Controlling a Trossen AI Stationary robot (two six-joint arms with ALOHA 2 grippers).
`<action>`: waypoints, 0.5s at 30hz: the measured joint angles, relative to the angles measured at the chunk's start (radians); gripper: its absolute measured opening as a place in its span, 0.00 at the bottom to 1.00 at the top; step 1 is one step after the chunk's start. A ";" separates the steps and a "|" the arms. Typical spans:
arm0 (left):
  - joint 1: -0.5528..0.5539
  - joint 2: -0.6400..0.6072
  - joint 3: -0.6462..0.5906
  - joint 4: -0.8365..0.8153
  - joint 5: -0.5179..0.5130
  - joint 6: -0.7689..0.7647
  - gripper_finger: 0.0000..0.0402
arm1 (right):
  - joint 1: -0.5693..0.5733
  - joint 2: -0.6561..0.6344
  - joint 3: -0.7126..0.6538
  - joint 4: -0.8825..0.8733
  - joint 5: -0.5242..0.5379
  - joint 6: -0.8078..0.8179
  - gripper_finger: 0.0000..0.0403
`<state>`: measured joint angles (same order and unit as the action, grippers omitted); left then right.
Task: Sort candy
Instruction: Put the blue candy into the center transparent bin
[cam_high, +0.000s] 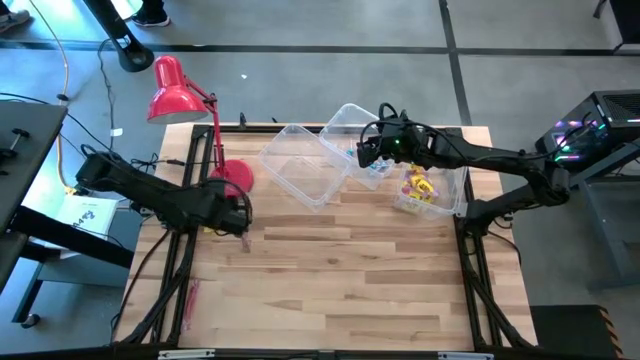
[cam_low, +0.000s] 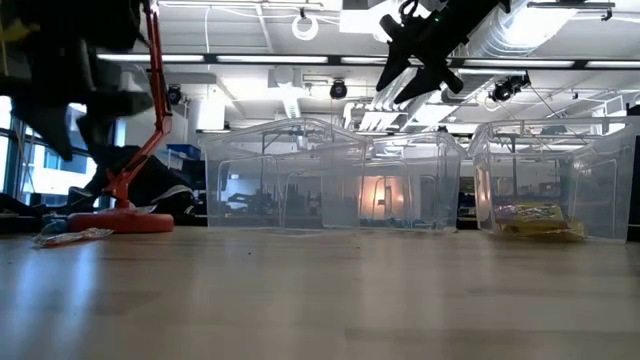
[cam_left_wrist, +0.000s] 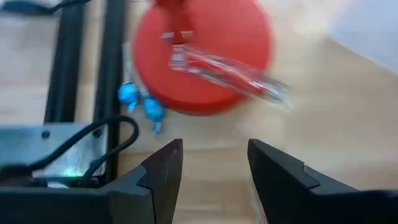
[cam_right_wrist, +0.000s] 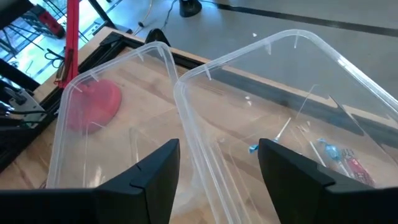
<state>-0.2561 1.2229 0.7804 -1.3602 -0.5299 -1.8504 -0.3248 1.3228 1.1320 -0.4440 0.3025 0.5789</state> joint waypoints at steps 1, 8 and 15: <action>0.004 0.009 -0.019 -0.002 -0.002 -0.062 0.43 | 0.000 0.000 0.000 0.000 -0.005 0.000 0.53; 0.076 0.075 -0.040 -0.021 -0.054 -0.309 0.43 | -0.003 0.000 0.000 -0.002 -0.047 0.001 0.53; 0.207 0.137 -0.047 0.169 -0.055 -0.178 0.42 | -0.003 0.000 0.000 -0.002 -0.102 0.014 0.53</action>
<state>-0.0494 1.3601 0.7329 -1.1916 -0.5848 -2.0280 -0.3275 1.3228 1.1320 -0.4461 0.2009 0.5933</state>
